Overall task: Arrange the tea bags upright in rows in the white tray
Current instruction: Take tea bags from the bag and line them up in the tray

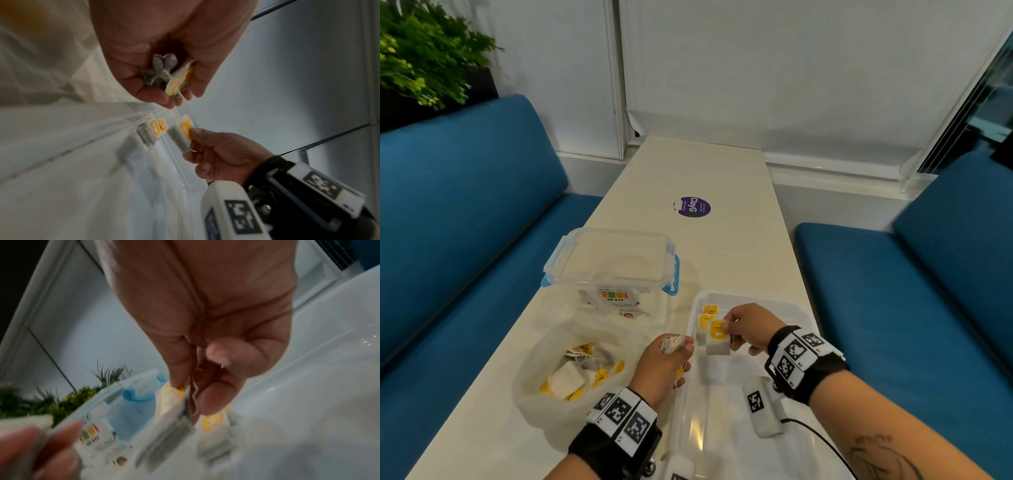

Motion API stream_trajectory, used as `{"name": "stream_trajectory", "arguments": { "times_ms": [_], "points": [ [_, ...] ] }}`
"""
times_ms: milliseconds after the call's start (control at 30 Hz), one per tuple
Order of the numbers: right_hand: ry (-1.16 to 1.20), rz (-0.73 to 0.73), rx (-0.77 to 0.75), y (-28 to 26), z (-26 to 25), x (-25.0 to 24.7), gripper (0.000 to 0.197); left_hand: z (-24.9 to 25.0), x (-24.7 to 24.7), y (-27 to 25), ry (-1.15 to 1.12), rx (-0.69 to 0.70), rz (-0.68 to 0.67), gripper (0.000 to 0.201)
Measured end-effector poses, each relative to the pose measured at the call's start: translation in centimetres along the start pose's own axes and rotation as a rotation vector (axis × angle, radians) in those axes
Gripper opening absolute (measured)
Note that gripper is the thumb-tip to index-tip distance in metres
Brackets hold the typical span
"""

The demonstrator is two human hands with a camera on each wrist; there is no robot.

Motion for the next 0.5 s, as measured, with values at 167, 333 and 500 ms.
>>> {"name": "stream_trajectory", "arguments": {
  "times_ms": [167,333,500],
  "points": [
    [-0.110,-0.023,0.058,1.6,0.2,1.8,0.008,-0.6,-0.1,0.0,0.002,-0.022,-0.003,0.007],
    [-0.122,0.013,0.093,3.6,0.3,2.1,0.024,-1.0,-0.1,0.0,-0.010,-0.028,-0.013,0.006],
    [-0.330,0.062,0.075,5.1,-0.1,2.4,0.031,-1.1,-0.1,-0.1,-0.005,-0.028,-0.026,0.007]
  ]
}}
Point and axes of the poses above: each hand's wrist, its own y-axis towards the middle knuckle, its own x-axis out of the palm, z = x × y, the point moved 10 cm from there along y, towards the middle knuckle, and after that the axes turned 4 degrees about x, right-handed, at the moved point
